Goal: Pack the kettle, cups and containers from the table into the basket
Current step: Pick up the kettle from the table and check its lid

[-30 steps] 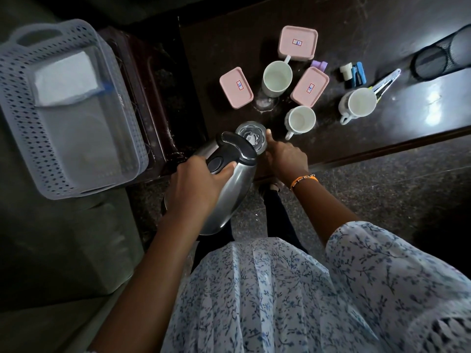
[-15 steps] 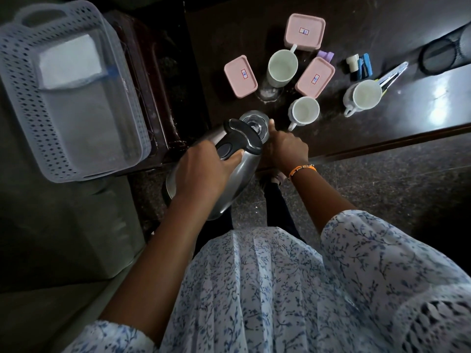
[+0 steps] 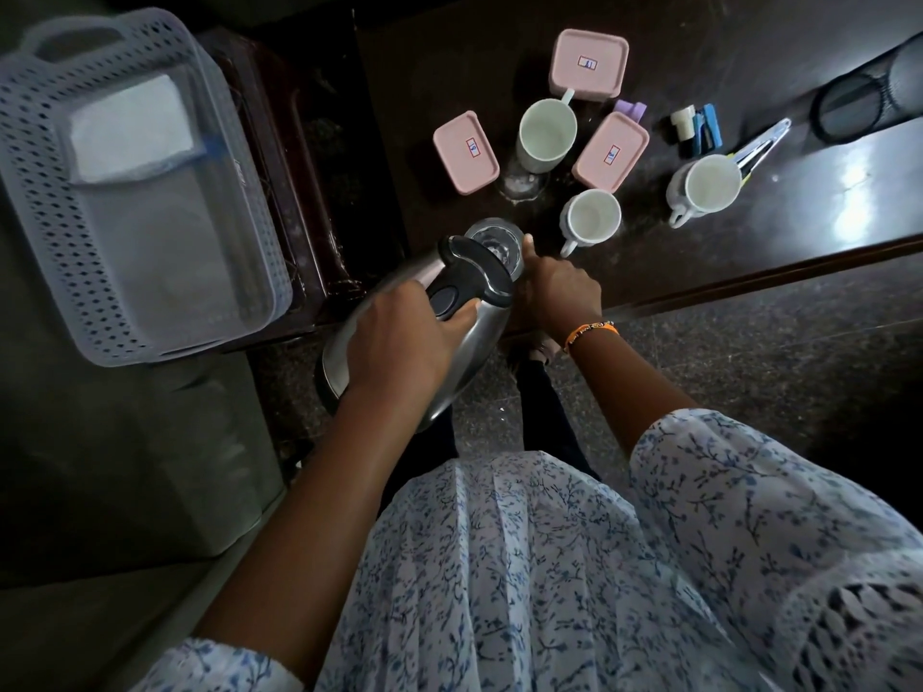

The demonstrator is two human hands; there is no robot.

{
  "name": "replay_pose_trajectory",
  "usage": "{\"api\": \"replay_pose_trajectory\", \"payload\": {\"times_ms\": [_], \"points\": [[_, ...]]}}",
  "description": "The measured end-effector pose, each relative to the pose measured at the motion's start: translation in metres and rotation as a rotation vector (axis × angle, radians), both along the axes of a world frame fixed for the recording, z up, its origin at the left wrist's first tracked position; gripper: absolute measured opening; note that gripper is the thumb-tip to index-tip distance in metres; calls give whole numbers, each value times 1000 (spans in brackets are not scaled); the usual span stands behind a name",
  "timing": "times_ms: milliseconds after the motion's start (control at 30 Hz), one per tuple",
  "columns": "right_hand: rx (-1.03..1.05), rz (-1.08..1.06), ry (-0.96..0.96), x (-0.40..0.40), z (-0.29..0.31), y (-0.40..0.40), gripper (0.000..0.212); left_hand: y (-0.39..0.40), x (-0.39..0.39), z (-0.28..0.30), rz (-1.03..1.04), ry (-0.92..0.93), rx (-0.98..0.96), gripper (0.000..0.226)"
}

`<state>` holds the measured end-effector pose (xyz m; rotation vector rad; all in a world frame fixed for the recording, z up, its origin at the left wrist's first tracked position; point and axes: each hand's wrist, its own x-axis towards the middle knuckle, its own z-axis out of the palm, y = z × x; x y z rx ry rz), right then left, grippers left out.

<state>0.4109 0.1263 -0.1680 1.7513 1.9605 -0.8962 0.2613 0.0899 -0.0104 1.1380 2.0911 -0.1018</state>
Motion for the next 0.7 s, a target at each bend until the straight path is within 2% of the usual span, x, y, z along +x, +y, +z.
{"api": "replay_pose_trajectory", "payload": {"times_ms": [200, 700], "points": [[-3, 3, 7, 1, 1, 1, 54, 0, 1, 0, -9, 1, 0, 47], [-30, -9, 28, 1, 4, 3, 55, -2, 11, -1, -35, 58, 17, 50]]}}
